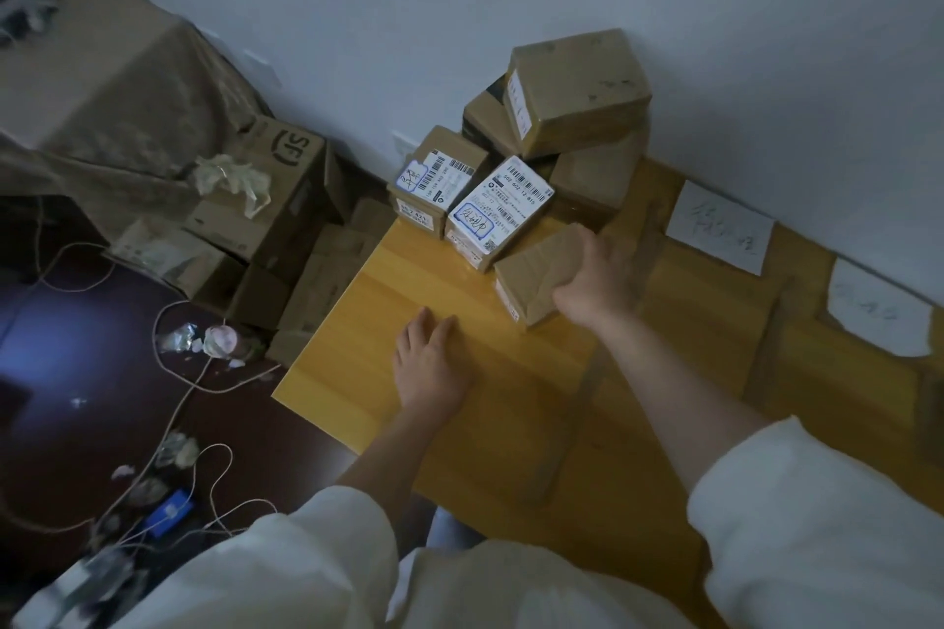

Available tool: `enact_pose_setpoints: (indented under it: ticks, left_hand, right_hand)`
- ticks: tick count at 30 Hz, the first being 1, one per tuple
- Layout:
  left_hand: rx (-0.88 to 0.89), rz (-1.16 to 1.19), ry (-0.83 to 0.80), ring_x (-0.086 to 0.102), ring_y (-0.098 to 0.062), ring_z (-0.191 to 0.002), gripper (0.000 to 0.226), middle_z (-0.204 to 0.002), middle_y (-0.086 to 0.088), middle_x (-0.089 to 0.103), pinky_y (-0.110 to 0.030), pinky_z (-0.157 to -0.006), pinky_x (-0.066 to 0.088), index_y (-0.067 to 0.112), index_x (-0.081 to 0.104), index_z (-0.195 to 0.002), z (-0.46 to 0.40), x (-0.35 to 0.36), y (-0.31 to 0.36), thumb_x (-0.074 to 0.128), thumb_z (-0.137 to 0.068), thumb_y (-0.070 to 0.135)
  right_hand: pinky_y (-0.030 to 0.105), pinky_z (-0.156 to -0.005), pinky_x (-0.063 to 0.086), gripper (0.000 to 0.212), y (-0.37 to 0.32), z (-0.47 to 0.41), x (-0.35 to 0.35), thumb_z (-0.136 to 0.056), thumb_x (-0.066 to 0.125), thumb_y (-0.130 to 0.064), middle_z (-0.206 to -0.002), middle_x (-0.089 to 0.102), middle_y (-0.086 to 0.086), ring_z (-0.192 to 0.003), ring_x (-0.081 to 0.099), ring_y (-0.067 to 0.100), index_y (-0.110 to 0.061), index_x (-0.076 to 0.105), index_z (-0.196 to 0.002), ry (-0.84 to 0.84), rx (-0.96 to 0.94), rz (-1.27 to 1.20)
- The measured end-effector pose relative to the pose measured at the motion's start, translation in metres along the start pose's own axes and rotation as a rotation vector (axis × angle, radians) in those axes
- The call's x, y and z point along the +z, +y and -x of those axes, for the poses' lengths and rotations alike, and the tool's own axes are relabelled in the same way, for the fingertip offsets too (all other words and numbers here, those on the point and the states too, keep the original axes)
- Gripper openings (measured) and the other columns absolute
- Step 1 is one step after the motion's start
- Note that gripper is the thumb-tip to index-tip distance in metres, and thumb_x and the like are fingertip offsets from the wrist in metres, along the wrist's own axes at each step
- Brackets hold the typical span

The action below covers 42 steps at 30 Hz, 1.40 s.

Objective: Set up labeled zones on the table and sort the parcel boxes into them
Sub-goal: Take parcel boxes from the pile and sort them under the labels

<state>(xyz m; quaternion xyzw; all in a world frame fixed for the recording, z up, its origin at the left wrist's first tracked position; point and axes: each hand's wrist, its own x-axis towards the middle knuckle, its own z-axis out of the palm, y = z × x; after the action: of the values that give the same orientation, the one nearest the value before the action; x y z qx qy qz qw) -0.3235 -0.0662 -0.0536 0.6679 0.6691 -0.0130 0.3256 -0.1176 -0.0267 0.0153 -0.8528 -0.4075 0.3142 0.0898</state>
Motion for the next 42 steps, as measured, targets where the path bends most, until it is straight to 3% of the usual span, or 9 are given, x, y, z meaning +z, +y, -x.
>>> enact_pose_setpoints:
  ticks: [5,8,11,18,27,33,37,39,42]
  left_hand:
    - [0.003,0.015,0.018,0.013,-0.025,-0.144,0.076,-0.157,0.002,0.016,-0.042,-0.116,0.021,0.037,0.035,-0.143,0.002,0.0,-0.003,0.072,-0.076,0.035]
    - [0.006,0.022,0.024,0.013,-0.026,-0.144,0.076,-0.157,0.002,0.016,-0.044,-0.117,0.021,0.037,0.036,-0.143,0.003,0.0,-0.004,0.073,-0.076,0.035]
    - [0.009,0.027,0.025,0.012,-0.026,-0.144,0.076,-0.157,0.002,0.015,-0.045,-0.118,0.019,0.037,0.035,-0.143,0.003,0.0,-0.003,0.073,-0.077,0.034]
    - [0.01,0.026,0.024,0.012,-0.026,-0.144,0.079,-0.157,0.003,0.015,-0.044,-0.118,0.019,0.037,0.035,-0.143,0.002,-0.001,-0.002,0.074,-0.076,0.034]
    - [0.016,0.033,0.017,0.012,-0.026,-0.144,0.075,-0.157,0.003,0.015,-0.045,-0.118,0.019,0.037,0.035,-0.143,0.003,-0.001,-0.004,0.072,-0.078,0.034]
    - [-0.015,0.194,-0.03,0.016,-0.024,-0.144,0.063,-0.156,0.003,0.021,-0.047,-0.116,0.021,0.035,0.044,-0.14,-0.001,-0.009,-0.004,0.069,-0.081,0.035]
    - [-0.07,0.545,-0.022,0.044,-0.024,-0.131,0.042,-0.137,-0.001,0.052,-0.042,-0.108,0.04,0.027,0.054,-0.132,-0.003,-0.019,0.002,0.062,-0.09,0.026]
    - [-0.107,0.748,-0.034,0.054,-0.021,-0.121,0.034,-0.127,-0.004,0.061,-0.036,-0.101,0.046,0.019,0.058,-0.128,0.0,-0.025,0.01,0.056,-0.095,0.022]
    - [-0.109,0.868,-0.052,0.057,-0.02,-0.115,0.032,-0.124,-0.007,0.063,-0.037,-0.103,0.045,0.014,0.06,-0.125,0.004,-0.034,0.024,0.053,-0.097,0.027]
  right_hand:
    - [0.051,-0.118,0.021,0.101,-0.001,-0.006,0.006,-0.075,0.076,-0.036,-0.158,0.019,0.004,-0.146,0.016,0.03,-0.034,0.013,-0.153,-0.052,0.06,-0.127]
    - [0.049,-0.118,0.024,0.096,0.0,-0.005,0.008,-0.076,0.075,-0.017,-0.157,0.022,0.002,-0.145,0.018,0.028,-0.032,0.019,-0.152,-0.041,0.024,-0.18]
    - [0.045,-0.12,0.018,0.09,-0.001,-0.002,0.008,-0.079,0.068,-0.004,-0.162,0.009,-0.002,-0.149,0.004,0.024,-0.033,0.024,-0.151,-0.093,-0.072,-0.133]
    - [0.057,-0.116,0.022,0.126,-0.008,0.011,0.024,-0.058,0.081,-0.063,-0.162,0.001,0.008,-0.149,0.002,0.032,-0.03,0.004,-0.153,0.055,0.166,-0.191]
    - [0.052,-0.111,0.034,0.136,-0.014,0.02,0.03,-0.055,0.088,-0.051,-0.156,0.015,0.012,-0.143,0.017,0.031,-0.033,-0.006,-0.151,0.013,0.299,-0.198]
    - [0.051,-0.106,0.041,0.122,-0.009,0.03,0.018,-0.063,0.085,-0.038,-0.152,0.025,0.009,-0.134,0.037,0.033,-0.033,0.003,-0.152,0.007,0.33,-0.522]
    - [0.044,-0.096,0.05,0.108,-0.005,0.04,0.004,-0.06,0.083,-0.041,-0.132,0.05,0.001,-0.111,0.055,0.024,-0.024,0.024,-0.148,-0.036,0.352,-0.837]
    - [0.039,-0.081,0.053,0.1,-0.002,0.046,-0.003,-0.051,0.081,-0.049,-0.122,0.06,0.003,-0.101,0.06,0.021,-0.022,0.04,-0.138,-0.134,0.398,-0.991]
    - [0.034,-0.071,0.046,0.049,0.005,0.055,-0.016,-0.074,0.071,-0.041,-0.1,0.065,0.005,-0.09,0.058,0.021,-0.018,0.059,-0.115,-0.249,0.407,-1.139]
